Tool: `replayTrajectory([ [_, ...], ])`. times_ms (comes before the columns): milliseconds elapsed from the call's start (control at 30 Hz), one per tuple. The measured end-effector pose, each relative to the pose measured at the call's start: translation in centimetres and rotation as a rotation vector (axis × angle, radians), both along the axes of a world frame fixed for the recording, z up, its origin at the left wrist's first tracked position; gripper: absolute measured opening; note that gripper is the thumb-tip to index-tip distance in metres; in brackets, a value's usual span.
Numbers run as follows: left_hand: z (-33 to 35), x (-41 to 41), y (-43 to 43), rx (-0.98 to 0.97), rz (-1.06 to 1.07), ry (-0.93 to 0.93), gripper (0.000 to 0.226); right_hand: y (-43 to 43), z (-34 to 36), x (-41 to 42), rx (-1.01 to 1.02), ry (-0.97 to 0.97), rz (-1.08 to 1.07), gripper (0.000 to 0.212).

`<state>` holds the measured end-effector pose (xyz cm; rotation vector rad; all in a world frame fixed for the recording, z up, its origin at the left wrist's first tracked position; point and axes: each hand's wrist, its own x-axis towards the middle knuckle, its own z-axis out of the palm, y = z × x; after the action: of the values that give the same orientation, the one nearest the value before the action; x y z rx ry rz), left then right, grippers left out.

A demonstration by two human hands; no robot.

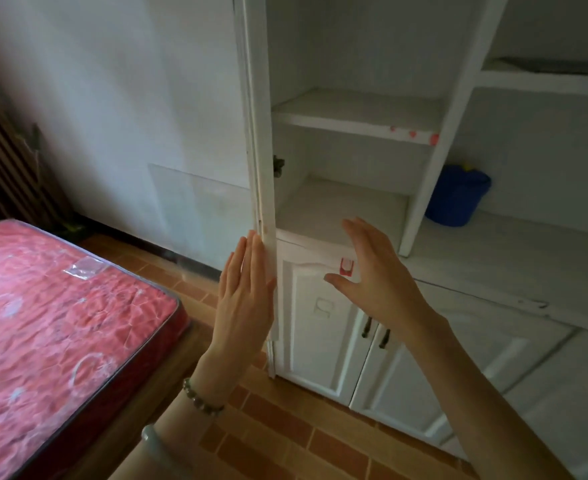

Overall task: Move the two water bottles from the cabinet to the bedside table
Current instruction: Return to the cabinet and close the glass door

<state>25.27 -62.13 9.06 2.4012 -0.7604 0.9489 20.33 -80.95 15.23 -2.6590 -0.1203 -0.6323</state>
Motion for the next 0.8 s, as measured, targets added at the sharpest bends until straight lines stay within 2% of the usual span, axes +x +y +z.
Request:
replayTrajectory([
  [133, 0.1, -0.4, -4.5, 0.014, -0.076, 0.004, 0.077, -3.6, -0.2, -1.9, 0.000, -0.011, -0.064, 0.081],
  [367, 0.0, 1.1, -11.7, 0.196, -0.154, 0.074, 0.079, -8.7, 0.0, -3.7, 0.035, -0.006, -0.187, 0.082],
  [533, 0.5, 3.8, -17.2, 0.286, -0.202, 0.042, 0.085, -11.7, -0.5, -2.9, -0.013, -0.014, -0.279, 0.083],
  [800, -0.1, 8.3, -24.2, 0.308, -0.230, 0.046, 0.104, -16.1, -0.7, 0.5, 0.009, 0.002, -0.362, 0.082],
])
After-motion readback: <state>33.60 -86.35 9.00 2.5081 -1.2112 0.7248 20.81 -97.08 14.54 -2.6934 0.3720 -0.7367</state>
